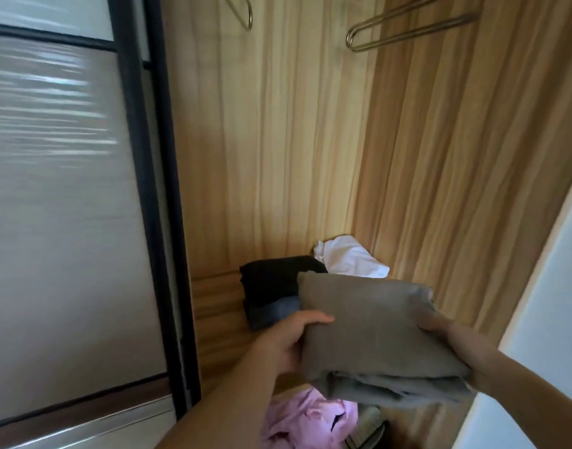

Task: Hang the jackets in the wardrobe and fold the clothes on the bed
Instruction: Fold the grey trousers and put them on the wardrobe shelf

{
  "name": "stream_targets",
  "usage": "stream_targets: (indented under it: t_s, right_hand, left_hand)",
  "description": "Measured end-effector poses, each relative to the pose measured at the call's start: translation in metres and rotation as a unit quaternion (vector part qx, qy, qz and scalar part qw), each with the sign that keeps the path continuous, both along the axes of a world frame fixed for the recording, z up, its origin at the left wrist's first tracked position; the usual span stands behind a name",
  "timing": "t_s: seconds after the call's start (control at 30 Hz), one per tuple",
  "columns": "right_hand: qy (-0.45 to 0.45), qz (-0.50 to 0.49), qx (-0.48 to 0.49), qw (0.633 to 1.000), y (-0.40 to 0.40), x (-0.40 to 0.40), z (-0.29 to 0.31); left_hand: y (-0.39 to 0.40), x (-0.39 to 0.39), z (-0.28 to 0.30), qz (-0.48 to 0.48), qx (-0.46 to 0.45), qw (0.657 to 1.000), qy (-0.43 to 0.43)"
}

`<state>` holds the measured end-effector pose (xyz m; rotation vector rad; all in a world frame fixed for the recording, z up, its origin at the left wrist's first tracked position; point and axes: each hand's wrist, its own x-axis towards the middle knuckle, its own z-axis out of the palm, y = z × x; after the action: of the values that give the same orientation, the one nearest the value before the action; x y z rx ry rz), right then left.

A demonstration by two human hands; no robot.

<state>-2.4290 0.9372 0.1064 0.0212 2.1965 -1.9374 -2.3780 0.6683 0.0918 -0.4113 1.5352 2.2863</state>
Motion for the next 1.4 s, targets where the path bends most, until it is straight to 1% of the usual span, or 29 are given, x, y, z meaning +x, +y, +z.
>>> stream_targets:
  t_s: [0.03, 0.1, 0.17, 0.23, 0.27, 0.4, 0.5, 0.57, 0.6, 0.67, 0.7, 0.73, 0.83, 1.07, 1.13, 1.17, 1.2, 1.27, 1.3, 1.33, 1.4]
  right_hand:
    - [0.008, 0.001, 0.004, 1.000, -0.006, -0.018, 0.001]
    - [0.008, 0.005, 0.010, 1.000, -0.020, -0.057, 0.001]
    - [0.013, 0.023, -0.009, 1.000, -0.038, -0.097, 0.003]
    - [0.045, 0.053, -0.016, 0.997, -0.061, -0.138, 0.005]
    - [0.055, 0.070, -0.022, 0.996, -0.074, -0.158, 0.007]
    - [0.042, 0.135, -0.047, 0.989, -0.127, -0.231, 0.008]
    - [0.035, 0.176, -0.056, 0.982, -0.157, -0.270, 0.004]
    - [0.048, 0.177, -0.022, 0.983, -0.173, -0.288, -0.009]
    - [0.062, 0.176, 0.024, 0.982, -0.180, -0.294, -0.021]
    - [0.088, 0.174, 0.136, 0.971, -0.190, -0.299, -0.051]
    - [0.092, 0.180, 0.175, 0.964, -0.192, -0.300, -0.066]
    - [0.087, 0.191, 0.190, 0.959, -0.193, -0.300, -0.079]
    - [0.082, 0.201, 0.206, 0.954, -0.194, -0.309, -0.093]
    - [0.105, 0.212, 0.261, 0.936, -0.203, -0.318, -0.089]
    - [0.103, 0.206, 0.265, 0.936, -0.202, -0.315, -0.087]
    - [0.104, 0.197, 0.263, 0.939, -0.200, -0.312, -0.085]
    - [0.106, 0.187, 0.262, 0.941, -0.199, -0.308, -0.082]
    - [0.124, 0.163, 0.273, 0.940, -0.193, -0.297, -0.077]
    - [0.141, 0.150, 0.287, 0.936, -0.188, -0.289, -0.074]
    - [0.164, 0.139, 0.307, 0.927, -0.182, -0.280, -0.069]
    - [0.219, 0.125, 0.357, 0.899, -0.168, -0.260, -0.060]
  left_hand:
    - [-0.005, -0.011, 0.001, -0.011, -0.007, 1.000, 0.005]
    - [-0.015, -0.037, 0.004, 0.009, -0.020, 0.999, 0.025]
    - [-0.027, -0.065, 0.011, 0.057, -0.035, 0.996, 0.057]
    - [-0.041, -0.089, 0.019, 0.117, -0.049, 0.989, 0.070]
    - [-0.051, -0.100, 0.023, 0.149, -0.057, 0.985, 0.070]
    - [-0.091, -0.145, 0.034, 0.257, -0.105, 0.956, 0.089]
    - [-0.114, -0.172, 0.027, 0.321, -0.125, 0.933, 0.104]
    - [-0.125, -0.185, 0.014, 0.345, -0.151, 0.922, 0.087]
    - [-0.130, -0.190, 0.003, 0.349, -0.170, 0.919, 0.071]
    - [-0.131, -0.197, -0.026, 0.330, -0.236, 0.913, 0.034]
    - [-0.130, -0.199, -0.041, 0.322, -0.275, 0.906, 0.025]
    - [-0.129, -0.202, -0.054, 0.322, -0.309, 0.894, 0.027]
    - [-0.131, -0.207, -0.067, 0.332, -0.383, 0.860, 0.050]
    - [-0.130, -0.205, -0.064, 0.345, -0.463, 0.815, 0.041]
    - [-0.129, -0.202, -0.058, 0.323, -0.509, 0.797, 0.042]
    - [-0.128, -0.200, -0.052, 0.300, -0.555, 0.775, 0.033]
    - [-0.127, -0.199, -0.045, 0.274, -0.613, 0.741, 0.022]
    - [-0.121, -0.197, -0.032, 0.212, -0.722, 0.658, 0.029]
    - [-0.116, -0.195, -0.025, 0.174, -0.754, 0.632, 0.047]
    - [-0.111, -0.194, -0.019, 0.129, -0.772, 0.619, 0.069]
    - [-0.098, -0.190, -0.014, 0.048, -0.784, 0.608, 0.114]
